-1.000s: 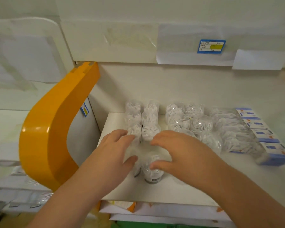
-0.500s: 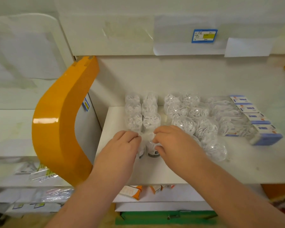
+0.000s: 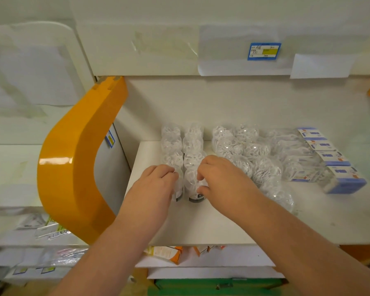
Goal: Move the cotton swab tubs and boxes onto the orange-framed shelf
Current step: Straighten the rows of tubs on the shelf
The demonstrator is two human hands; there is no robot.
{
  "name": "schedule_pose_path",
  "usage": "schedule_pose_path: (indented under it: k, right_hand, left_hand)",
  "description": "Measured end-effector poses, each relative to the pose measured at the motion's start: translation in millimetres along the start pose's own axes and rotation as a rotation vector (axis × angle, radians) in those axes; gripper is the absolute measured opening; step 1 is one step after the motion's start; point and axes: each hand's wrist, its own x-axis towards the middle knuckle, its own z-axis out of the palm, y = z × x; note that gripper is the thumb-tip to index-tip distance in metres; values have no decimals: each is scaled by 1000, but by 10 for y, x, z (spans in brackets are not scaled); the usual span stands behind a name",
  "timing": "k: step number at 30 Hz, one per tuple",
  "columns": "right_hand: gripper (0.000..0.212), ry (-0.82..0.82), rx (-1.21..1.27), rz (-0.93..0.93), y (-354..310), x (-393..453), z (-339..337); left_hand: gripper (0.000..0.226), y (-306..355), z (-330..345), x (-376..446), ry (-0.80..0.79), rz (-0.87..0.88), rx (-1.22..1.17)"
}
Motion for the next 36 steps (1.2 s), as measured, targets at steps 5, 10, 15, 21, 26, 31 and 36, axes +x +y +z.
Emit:
schedule_pose_path:
  k: [5,10,15,21,26,31,36]
  right_hand:
    - [18,-14,-40,-25,14,54,2]
    - [22,-80,-37,-16,45,118,-47]
    - [30,-114,-52,-26,49,152,-63]
    - [65,-112,171,23,66,161,-185]
    - [50,-99,125,84,208,422,-294]
    - [47,-147,178,175,327,921,-255]
    - [36,-173,290,238,404,1330,-163]
  left_hand:
    - [44,13,2,1,11,-4,2]
    - [49,-17,-19,9,-44,-11,-2]
    - [45,-15,-54,37,-61,-36,-13]
    - [42,14,-104,46,-37,-76,-130]
    - [37,23,-139,176,-11,-131,-158]
    - [34,-67,-97,668,-49,-269,-226]
    - [36,-187,-8,1170,-164,-389,-324]
